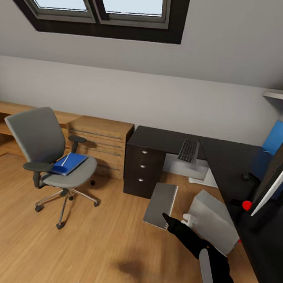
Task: In the bedroom, organize the workspace by keeping the computer under the desk, ensuring the monitor is on the desk, placing the keyboard on the desk next to the monitor, placing the mouse on the desk next to the keyboard, moving the folder from the swivel chair onto the desk next to the mouse, stacking the notebook on top of the folder with the pen on top of the notebook, and positioning the swivel chair next to the desk.
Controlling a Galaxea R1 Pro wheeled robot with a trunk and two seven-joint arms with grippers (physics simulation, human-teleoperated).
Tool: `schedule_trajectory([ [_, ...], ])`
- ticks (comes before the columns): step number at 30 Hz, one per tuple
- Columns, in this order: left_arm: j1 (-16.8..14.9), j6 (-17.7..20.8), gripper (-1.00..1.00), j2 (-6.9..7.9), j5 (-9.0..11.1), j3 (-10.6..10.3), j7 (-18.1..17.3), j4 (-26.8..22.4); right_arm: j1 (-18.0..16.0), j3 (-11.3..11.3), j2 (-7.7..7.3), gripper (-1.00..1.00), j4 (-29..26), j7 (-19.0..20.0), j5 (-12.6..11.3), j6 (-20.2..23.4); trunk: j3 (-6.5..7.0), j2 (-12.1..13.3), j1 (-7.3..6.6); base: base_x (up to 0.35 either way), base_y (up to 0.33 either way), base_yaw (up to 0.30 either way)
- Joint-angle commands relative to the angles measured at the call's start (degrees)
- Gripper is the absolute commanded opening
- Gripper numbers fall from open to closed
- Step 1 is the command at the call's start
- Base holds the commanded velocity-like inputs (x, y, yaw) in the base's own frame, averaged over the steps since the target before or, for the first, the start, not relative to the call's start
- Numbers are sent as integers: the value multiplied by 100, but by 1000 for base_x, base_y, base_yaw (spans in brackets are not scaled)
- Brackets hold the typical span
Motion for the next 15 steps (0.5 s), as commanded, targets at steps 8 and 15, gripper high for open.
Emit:
schedule_trajectory([
  [8,-3,-25,100,4,56,-17,21,2,-7,-17,6,-100,-2,14,-31,43,145,320,-173,332,0,0],
  [15,-3,-26,100,4,59,-12,21,2,-5,-10,6,-100,17,13,-30,43,271,601,-327,332,0,0],
])
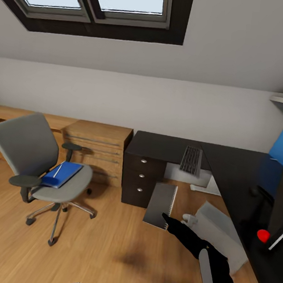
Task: In the bedroom, organize the workspace by keeping the computer under the desk, ensuring the monitor is on the desk, placing the keyboard on the desk next to the monitor, placing the mouse on the desk next to the keyboard, moving the folder from the swivel chair onto the desk next to the mouse, stacking the notebook on top of the folder with the pen on top of the notebook, and positioning the swivel chair next to the desk.
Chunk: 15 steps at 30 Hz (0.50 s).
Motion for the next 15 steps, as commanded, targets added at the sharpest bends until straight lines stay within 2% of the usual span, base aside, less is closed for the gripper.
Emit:
schedule_trajectory([
  [1,-3,-25,100,2,56,-15,20,2,-6,-17,6,-100,-1,14,-37,44,13,39,-19,332,0,0],
  [15,-3,-25,100,2,58,-20,20,2,-5,-24,-2,-100,5,14,-58,44,264,600,-327,332,0,0],
])
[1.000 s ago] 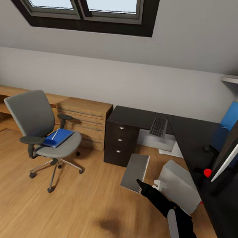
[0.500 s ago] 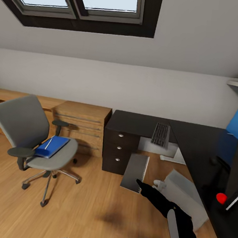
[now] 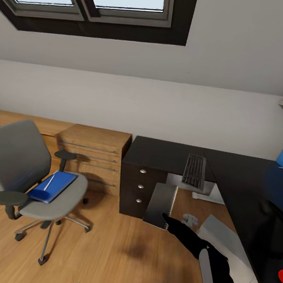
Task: In the bedroom, organize the workspace by keeping the computer under the desk, ensuring the monitor is on the desk, placing the keyboard on the desk next to the monitor, placing the mouse on the desk next to the keyboard, moving the folder from the swivel chair onto the desk next to the mouse, stacking the notebook on top of the folder with the pen on top of the notebook, and positioning the swivel chair next to the desk.
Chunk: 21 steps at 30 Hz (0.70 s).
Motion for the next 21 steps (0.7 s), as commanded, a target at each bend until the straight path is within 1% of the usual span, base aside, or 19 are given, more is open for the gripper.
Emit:
schedule_trajectory([
  [1,-3,-25,100,2,58,-17,21,2,-6,-17,6,-100,-3,14,-42,44,13,39,-19,332,25,0],
  [9,-3,-27,100,2,58,-13,15,2,-8,-18,6,-100,-3,14,-30,44,156,360,-195,333,74,0],
  [20,-3,-26,100,2,58,-10,12,-7,-5,-18,6,-100,-3,9,-10,44,354,801,-437,332,135,0],
  [21,-3,-25,100,2,58,-9,12,-7,-4,-18,6,-100,-3,8,-9,44,354,801,-437,332,148,0],
])
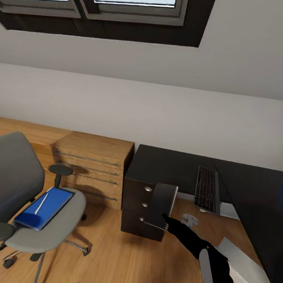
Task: In the bedroom, organize the workspace by keeping the computer under the desk, ensuring the monitor is on the desk, placing the keyboard on the desk next to the monitor, placing the mouse on the desk next to the keyboard, moving the folder from the swivel chair onto the desk next to the mouse, stacking the notebook on top of the folder with the pen on top of the notebook, and positioning the swivel chair next to the desk.
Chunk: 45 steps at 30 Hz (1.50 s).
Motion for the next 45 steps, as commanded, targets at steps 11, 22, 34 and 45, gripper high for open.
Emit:
schedule_trajectory([
  [11,-3,-24,100,2,58,-24,15,3,-6,-28,7,-100,-4,4,-42,46,-6,-3,4,333,117,0],
  [22,-3,-345,100,-2,62,-46,-46,-41,-4,-27,7,-100,1,3,-73,42,-6,-3,4,331,77,0],
  [34,-3,-447,100,-13,58,-79,-125,-135,-6,-109,25,-100,15,-38,-118,89,-6,-3,4,116,6,0],
  [45,617,-405,100,110,49,-82,-1581,-1141,-13,-246,24,-100,806,-177,-1540,135,-6,-3,4,2,0,0],
])
